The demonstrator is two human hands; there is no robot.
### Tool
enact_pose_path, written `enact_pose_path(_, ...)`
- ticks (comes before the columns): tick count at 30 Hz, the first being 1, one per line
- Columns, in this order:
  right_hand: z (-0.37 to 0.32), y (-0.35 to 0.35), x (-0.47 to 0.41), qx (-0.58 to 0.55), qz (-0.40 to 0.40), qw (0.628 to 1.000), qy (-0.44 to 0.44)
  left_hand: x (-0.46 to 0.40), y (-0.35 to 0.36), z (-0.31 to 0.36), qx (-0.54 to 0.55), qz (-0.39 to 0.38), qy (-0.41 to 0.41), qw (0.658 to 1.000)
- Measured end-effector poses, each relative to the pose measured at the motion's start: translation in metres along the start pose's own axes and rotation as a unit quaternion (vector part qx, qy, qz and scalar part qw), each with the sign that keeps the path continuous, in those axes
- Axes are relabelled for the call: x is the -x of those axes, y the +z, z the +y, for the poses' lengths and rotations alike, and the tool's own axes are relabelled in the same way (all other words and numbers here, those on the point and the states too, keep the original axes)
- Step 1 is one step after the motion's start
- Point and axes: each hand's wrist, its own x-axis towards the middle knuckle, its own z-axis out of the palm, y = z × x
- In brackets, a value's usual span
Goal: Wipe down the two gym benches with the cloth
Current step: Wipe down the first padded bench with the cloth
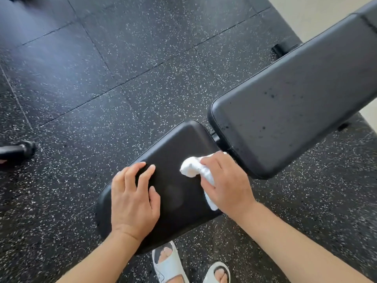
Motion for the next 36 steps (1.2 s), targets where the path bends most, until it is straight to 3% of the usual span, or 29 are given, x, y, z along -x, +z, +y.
enact_pose_path(8,-0.053,0.031,-0.082,0.020,0.003,0.999,0.041,-0.001,-0.003,0.000,0.015,-0.007,0.001,1.000)
enact_pose_path(18,-0.038,0.014,-0.079,-0.004,-0.066,0.996,-0.059,0.001,-0.002,0.003,0.009,0.015,-0.001,1.000)
enact_pose_path(24,-0.004,-0.012,-0.021,-0.026,-0.024,0.994,0.105,0.001,-0.003,0.007,-0.014,0.025,0.005,1.000)
enact_pose_path(27,-0.023,-0.016,0.028,0.002,-0.028,0.999,0.046,0.003,-0.006,0.013,-0.014,0.027,-0.009,0.999)
enact_pose_path(30,-0.033,-0.017,0.055,-0.007,-0.090,0.995,-0.039,0.003,-0.015,0.017,-0.007,0.011,-0.012,1.000)
enact_pose_path(36,-0.011,-0.021,0.015,0.032,-0.105,0.991,-0.078,0.017,-0.039,0.012,-0.012,-0.083,-0.015,0.996)
